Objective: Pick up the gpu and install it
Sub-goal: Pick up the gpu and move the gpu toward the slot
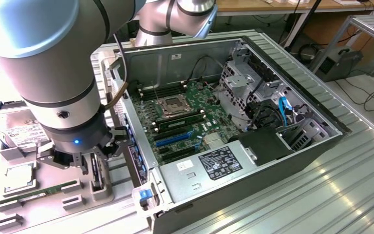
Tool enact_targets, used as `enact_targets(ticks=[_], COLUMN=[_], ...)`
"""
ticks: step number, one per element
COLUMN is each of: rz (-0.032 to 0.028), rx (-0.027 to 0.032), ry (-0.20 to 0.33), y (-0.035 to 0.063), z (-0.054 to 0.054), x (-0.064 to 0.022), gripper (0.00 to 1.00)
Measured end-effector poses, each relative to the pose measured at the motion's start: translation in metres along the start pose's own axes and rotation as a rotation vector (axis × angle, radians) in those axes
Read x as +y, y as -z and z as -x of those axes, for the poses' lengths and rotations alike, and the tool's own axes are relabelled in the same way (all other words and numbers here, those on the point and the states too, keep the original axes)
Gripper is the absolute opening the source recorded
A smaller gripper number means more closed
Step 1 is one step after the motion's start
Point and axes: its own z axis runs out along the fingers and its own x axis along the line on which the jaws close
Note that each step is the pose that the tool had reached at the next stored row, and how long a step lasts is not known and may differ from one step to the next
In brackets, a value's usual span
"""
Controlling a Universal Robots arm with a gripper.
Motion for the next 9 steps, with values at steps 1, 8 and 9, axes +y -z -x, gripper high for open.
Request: enact_targets(ticks=[1, 8, 9], rz=[0.0001, 0.0001, 0.0001], rx=[-0.0001, -0.0001, -0.0001], ry=[0.000, 0.000, 0.000], y=[-0.0005, -0.0035, -0.0041], z=[0.000, -0.001, -0.001], x=[0.0012, 0.0142, 0.0161], gripper=[0.42, 0.42, 0.42])
